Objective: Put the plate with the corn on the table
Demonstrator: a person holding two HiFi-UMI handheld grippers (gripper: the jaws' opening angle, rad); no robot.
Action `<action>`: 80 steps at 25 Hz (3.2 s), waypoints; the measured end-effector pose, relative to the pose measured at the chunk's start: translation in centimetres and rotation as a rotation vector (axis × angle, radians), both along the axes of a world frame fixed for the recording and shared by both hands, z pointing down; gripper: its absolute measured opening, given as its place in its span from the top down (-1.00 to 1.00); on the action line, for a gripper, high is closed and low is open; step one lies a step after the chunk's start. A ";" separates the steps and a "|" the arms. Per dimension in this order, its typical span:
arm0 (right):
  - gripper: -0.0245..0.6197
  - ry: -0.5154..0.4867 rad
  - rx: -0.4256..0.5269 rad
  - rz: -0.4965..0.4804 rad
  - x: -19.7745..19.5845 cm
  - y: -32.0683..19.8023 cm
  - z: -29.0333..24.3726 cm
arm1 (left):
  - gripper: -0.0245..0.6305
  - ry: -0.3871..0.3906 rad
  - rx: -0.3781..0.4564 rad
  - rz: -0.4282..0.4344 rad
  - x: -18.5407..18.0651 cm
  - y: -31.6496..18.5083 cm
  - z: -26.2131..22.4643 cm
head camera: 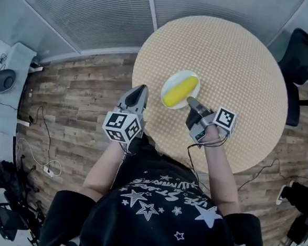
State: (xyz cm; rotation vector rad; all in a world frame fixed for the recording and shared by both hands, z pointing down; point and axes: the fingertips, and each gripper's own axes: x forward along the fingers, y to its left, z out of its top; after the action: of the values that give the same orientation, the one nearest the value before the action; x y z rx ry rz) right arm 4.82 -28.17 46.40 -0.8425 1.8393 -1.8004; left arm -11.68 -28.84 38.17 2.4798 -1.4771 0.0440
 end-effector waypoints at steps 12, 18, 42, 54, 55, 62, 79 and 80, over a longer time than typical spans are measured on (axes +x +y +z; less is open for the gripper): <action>0.80 0.003 0.028 0.094 -0.3 -3.7 -0.1 | 0.89 -0.019 0.018 0.135 0.8 -6.0 0.5; 0.80 0.007 0.031 0.143 -2.7 -9.8 -0.6 | 0.89 -0.021 0.024 0.166 -1.8 -13.2 0.3; 0.80 0.035 -0.025 0.244 -5.8 -36.0 5.4 | 0.89 -0.044 -0.043 0.229 -5.2 -37.6 7.7; 0.80 0.046 -0.057 0.258 -4.5 -40.3 8.5 | 0.89 -0.037 -0.047 0.218 -4.4 -39.6 9.7; 0.80 0.051 -0.055 0.257 -4.4 -40.4 8.6 | 0.89 -0.036 -0.049 0.221 -4.2 -39.3 9.8; 0.80 0.030 -0.082 0.259 -4.3 -41.3 10.1 | 0.89 -0.036 -0.068 0.231 -3.0 -39.1 11.1; 0.81 0.065 -0.271 0.289 -3.1 -43.6 13.4 | 0.89 -0.212 0.086 0.283 -0.7 -47.4 11.2; 0.80 0.062 -0.282 0.286 -3.1 -43.8 13.4 | 0.89 -0.191 0.072 0.292 -0.1 -48.5 10.7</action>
State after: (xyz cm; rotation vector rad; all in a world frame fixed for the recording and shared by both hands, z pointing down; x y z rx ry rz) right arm 1.76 -71.94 59.81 -1.2088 1.4295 -1.8853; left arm -11.78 -77.37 48.89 2.7979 -1.1869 0.2936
